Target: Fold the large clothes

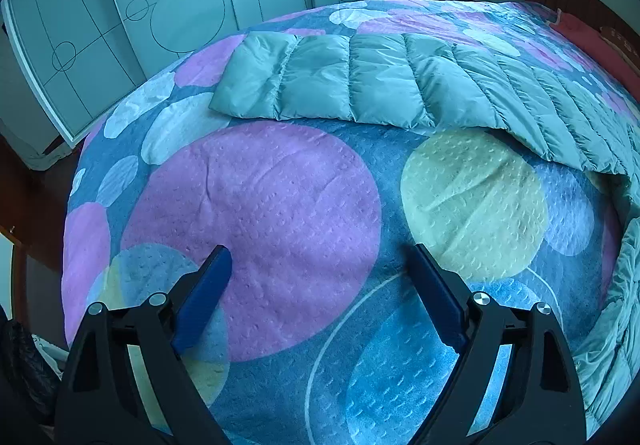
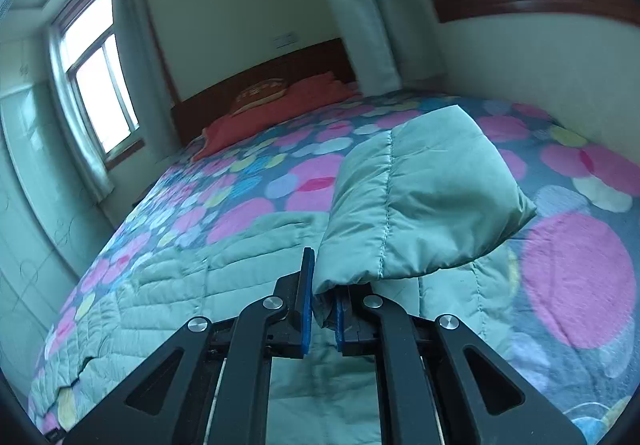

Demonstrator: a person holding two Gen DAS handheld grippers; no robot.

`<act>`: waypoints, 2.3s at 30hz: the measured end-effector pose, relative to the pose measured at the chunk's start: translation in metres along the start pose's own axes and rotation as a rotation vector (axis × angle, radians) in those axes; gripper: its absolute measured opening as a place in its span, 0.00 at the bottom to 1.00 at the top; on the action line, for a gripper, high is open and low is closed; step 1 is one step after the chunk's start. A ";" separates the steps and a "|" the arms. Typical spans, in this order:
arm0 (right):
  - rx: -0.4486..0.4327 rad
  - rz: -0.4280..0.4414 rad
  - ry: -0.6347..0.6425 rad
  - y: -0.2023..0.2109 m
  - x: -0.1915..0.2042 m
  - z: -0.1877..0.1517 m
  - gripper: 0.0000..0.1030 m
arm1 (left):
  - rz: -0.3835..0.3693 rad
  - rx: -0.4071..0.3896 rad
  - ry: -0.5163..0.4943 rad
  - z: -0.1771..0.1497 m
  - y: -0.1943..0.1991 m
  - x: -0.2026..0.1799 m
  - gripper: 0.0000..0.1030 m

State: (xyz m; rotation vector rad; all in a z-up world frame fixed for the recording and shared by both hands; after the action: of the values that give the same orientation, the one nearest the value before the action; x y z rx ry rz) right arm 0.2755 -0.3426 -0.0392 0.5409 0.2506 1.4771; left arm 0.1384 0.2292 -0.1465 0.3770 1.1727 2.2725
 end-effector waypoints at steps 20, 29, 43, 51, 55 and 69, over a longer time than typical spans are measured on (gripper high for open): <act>0.373 0.226 0.373 -0.093 0.198 -0.095 0.11 | -0.024 -0.013 0.010 0.000 -0.003 0.002 0.89; 0.345 0.331 0.303 -0.054 0.176 -0.080 0.56 | -0.023 -0.014 0.010 -0.001 -0.003 0.002 0.89; 0.410 -0.010 0.039 -0.080 -0.033 -0.082 0.30 | -0.012 -0.019 0.002 0.000 -0.003 0.000 0.89; 0.310 -0.007 0.031 -0.083 -0.038 -0.033 0.32 | -0.014 -0.017 0.003 0.000 -0.004 0.001 0.89; 0.405 -0.059 0.004 -0.123 -0.053 -0.050 0.32 | -0.016 -0.017 0.004 0.000 -0.004 0.000 0.89; 0.381 -0.149 0.045 -0.162 -0.053 -0.028 0.49 | -0.019 -0.016 0.006 0.000 -0.004 0.000 0.90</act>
State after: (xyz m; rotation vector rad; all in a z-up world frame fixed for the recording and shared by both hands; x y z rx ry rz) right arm 0.3985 -0.3899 -0.1516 0.7766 0.6030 1.3025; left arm 0.1396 0.2313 -0.1496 0.3512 1.1555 2.2671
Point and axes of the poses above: each gripper's, at about its wrist camera, not at the fingertips, and y roughly against the way its jaws point, x to its left, z to its top, the point moved 3 cm from there along -y, roughly the way its jaws point, and after that the axes turned 8 degrees about y, right-handed, at the moved point
